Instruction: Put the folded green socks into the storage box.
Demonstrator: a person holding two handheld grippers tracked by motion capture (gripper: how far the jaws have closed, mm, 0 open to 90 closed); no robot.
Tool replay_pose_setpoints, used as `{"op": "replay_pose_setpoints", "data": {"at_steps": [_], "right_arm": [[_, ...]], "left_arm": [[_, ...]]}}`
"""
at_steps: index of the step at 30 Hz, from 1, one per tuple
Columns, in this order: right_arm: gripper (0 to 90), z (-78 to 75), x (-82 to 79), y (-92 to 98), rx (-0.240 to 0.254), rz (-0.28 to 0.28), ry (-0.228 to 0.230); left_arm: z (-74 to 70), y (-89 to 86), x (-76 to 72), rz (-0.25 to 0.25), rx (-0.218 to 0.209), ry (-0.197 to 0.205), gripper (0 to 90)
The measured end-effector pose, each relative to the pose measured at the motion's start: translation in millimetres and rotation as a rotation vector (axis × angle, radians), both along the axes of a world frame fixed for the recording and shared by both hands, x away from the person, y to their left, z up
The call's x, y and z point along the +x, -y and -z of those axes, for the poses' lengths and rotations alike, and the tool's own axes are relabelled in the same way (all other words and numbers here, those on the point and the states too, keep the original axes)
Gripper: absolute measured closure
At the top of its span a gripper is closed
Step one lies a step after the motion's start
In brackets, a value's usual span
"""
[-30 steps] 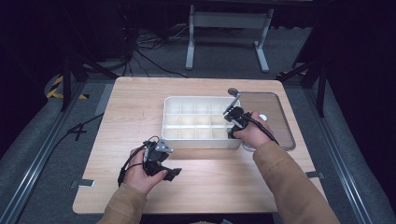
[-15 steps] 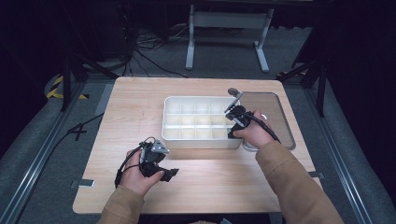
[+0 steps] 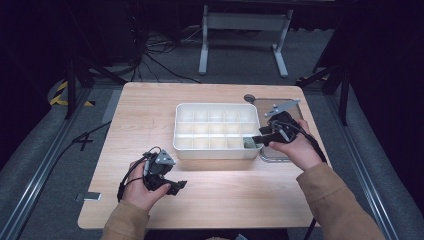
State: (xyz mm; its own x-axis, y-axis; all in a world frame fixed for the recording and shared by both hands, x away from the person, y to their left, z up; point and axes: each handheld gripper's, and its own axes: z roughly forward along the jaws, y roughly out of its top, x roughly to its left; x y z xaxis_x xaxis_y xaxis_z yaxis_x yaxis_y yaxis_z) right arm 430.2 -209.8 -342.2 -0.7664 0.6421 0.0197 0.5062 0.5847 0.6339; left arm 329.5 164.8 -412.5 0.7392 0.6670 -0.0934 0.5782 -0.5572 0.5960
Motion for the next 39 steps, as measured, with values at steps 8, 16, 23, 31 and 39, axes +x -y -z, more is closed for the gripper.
{"op": "replay_pose_setpoints", "data": {"at_steps": [8, 16, 23, 31, 39], "right_arm": [[51.0, -1.8, -44.4, 34.2, 0.180, -0.077, 0.045], [50.3, 17.8, -80.0, 46.2, 0.223, -0.096, 0.004], [48.6, 35.8, -91.8, 44.0, 0.117, -0.120, -0.034], [47.8, 64.5, -97.9, 39.5, 0.101, -0.171, -0.057], [49.7, 111.7, -96.8, 31.3, 0.132, -0.157, -0.081]], "left_arm": [[-6.6, 1.3, -3.2, 0.037, -0.019, 0.007, 25.8], [-13.2, 11.7, -10.9, 0.100, 0.013, 0.008, 26.0], [-14.7, 12.0, -12.7, 0.116, 0.017, 0.001, 25.9], [-4.2, 17.2, -12.4, 0.168, 0.076, -0.036, 25.2], [2.2, 18.1, -10.2, 0.169, 0.095, -0.042, 24.3]]}}
